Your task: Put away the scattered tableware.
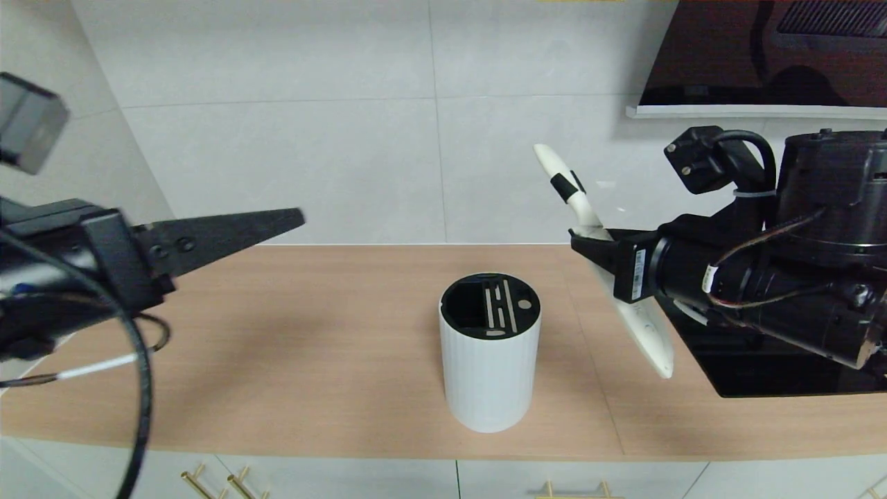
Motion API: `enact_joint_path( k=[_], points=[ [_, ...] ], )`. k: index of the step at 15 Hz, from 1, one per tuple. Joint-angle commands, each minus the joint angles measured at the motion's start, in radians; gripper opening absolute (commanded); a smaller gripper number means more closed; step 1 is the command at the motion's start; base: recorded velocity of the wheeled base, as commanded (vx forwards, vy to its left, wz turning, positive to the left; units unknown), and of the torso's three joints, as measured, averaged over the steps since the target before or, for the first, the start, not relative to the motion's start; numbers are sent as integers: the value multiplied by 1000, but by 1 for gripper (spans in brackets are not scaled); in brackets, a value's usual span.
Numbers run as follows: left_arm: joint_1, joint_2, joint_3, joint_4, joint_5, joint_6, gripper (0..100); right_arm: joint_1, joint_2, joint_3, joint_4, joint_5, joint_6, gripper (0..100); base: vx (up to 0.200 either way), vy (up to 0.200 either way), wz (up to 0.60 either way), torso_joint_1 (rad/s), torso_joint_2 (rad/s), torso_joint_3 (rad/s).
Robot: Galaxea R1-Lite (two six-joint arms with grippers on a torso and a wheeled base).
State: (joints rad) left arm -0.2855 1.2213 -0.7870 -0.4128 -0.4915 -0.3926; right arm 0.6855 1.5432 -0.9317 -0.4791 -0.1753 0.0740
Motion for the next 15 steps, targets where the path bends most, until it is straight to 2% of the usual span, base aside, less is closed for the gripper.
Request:
enact_joint_path(
  k=[1,2,3,4,5,7,8,9,12,15],
  points=[
    [-169,261,3,-179,60,-183,100,45,3,4,-1,-6,1,0,0,0,0,0,0,0],
    [-198,290,2,-233,94,-227,100,54,6,1,-4,-9,1,0,0,0,0,0,0,0],
    [-238,345,-3,-343,139,-269,100,68,3,-2,-4,-13,3,0,0,0,0,0,0,0],
    [-277,402,0,-454,185,-273,100,80,5,-2,-4,-16,3,0,0,0,0,0,0,0],
    [-304,442,-1,-521,228,-276,100,101,9,-2,-6,-21,4,0,0,0,0,0,0,0],
    [-330,469,-5,-566,255,-292,100,127,37,-6,-7,-50,15,0,0,0,0,0,0,0],
    [-356,474,-5,-574,254,-327,100,160,61,-9,-19,-93,39,0,0,0,0,0,0,0],
    [-363,478,-6,-575,254,-336,100,170,72,-7,-35,-108,39,0,0,0,0,0,0,0],
    [-374,504,-15,-578,257,-339,100,213,80,7,-64,-127,41,0,0,0,0,0,0,0],
    [-374,550,-18,-661,274,-348,100,243,74,14,-65,-127,43,0,0,0,0,0,0,0]
  ],
)
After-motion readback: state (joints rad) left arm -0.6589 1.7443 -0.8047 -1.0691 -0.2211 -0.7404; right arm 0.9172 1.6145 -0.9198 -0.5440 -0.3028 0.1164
